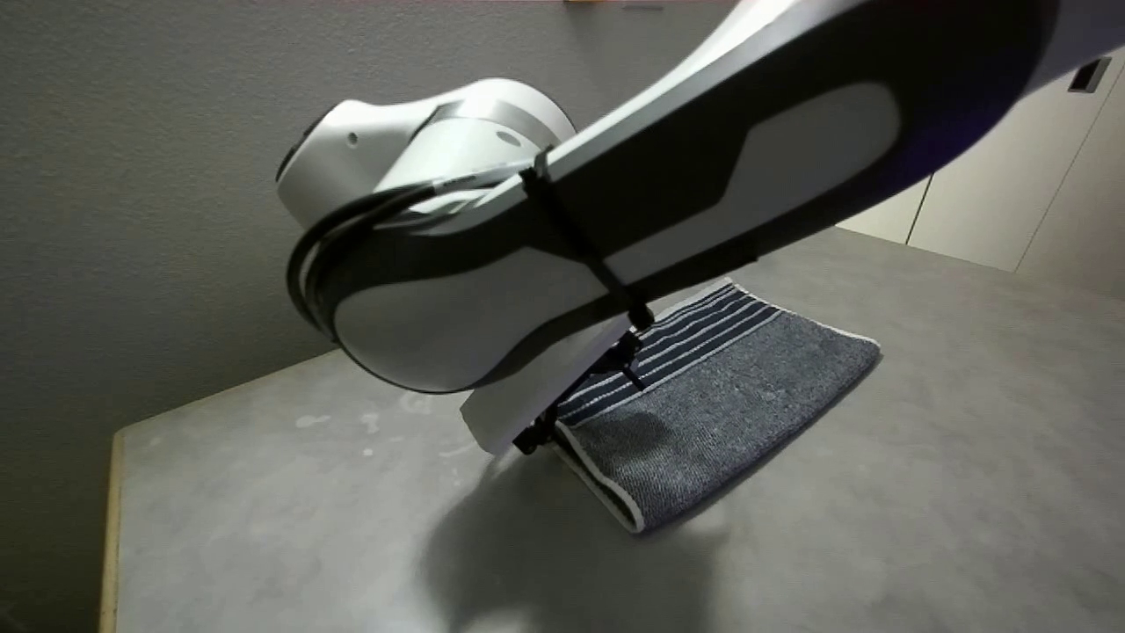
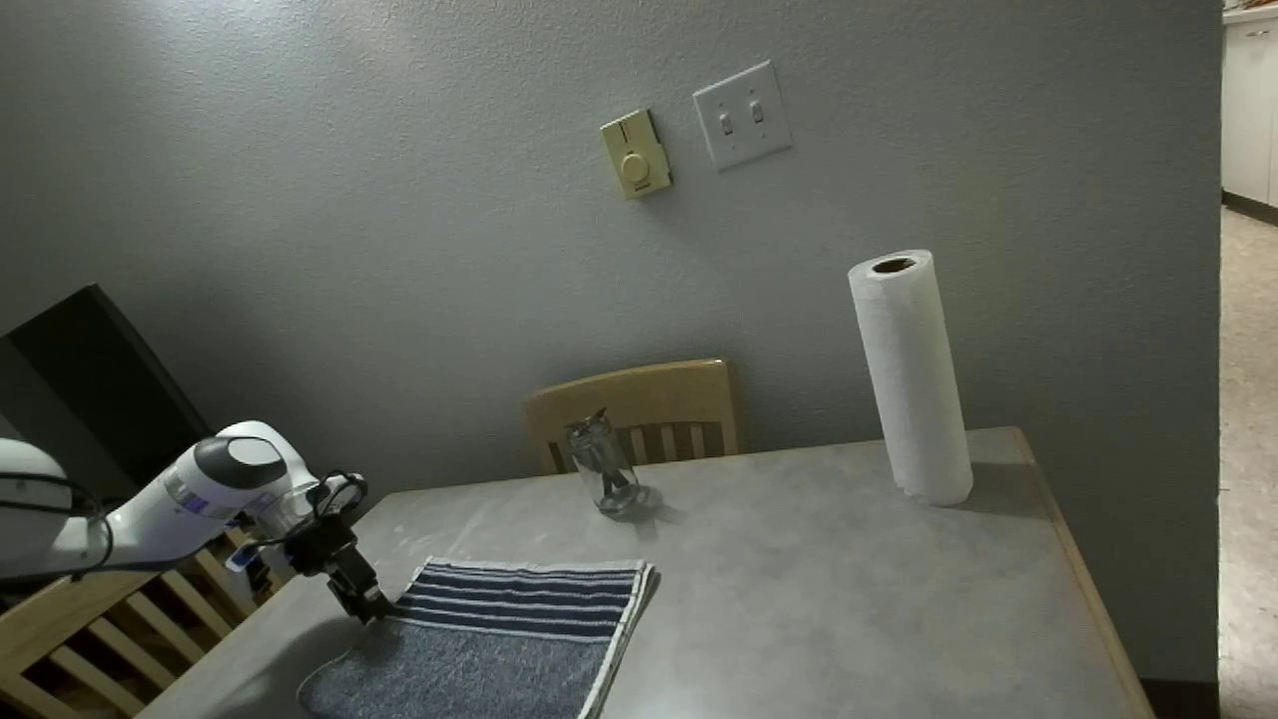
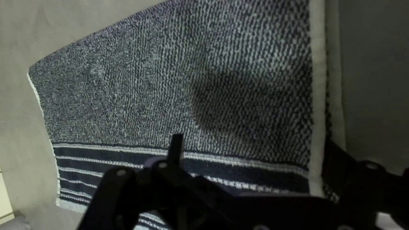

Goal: Fold the towel on the table

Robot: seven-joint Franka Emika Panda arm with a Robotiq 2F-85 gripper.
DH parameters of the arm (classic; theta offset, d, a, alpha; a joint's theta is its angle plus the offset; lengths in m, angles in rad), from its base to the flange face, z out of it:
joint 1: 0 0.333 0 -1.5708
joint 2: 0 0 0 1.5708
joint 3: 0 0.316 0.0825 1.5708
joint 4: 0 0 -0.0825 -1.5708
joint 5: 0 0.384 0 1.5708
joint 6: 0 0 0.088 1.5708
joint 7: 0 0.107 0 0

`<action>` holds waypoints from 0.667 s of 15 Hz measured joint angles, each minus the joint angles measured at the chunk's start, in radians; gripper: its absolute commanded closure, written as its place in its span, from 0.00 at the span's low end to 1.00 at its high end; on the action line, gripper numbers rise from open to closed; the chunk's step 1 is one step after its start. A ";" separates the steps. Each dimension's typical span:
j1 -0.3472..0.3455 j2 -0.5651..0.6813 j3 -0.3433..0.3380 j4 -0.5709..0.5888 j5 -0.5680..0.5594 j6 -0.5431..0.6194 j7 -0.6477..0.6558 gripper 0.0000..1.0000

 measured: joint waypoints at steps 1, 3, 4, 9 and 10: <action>0.000 -0.001 0.000 -0.001 0.000 0.016 0.000 0.00; 0.000 -0.010 0.000 -0.006 0.000 0.030 0.000 0.00; 0.000 -0.019 0.000 -0.010 0.000 0.031 0.000 0.00; -0.005 -0.056 0.004 -0.037 0.000 0.052 -0.005 0.00; -0.008 -0.059 0.007 -0.046 0.001 0.077 -0.007 0.00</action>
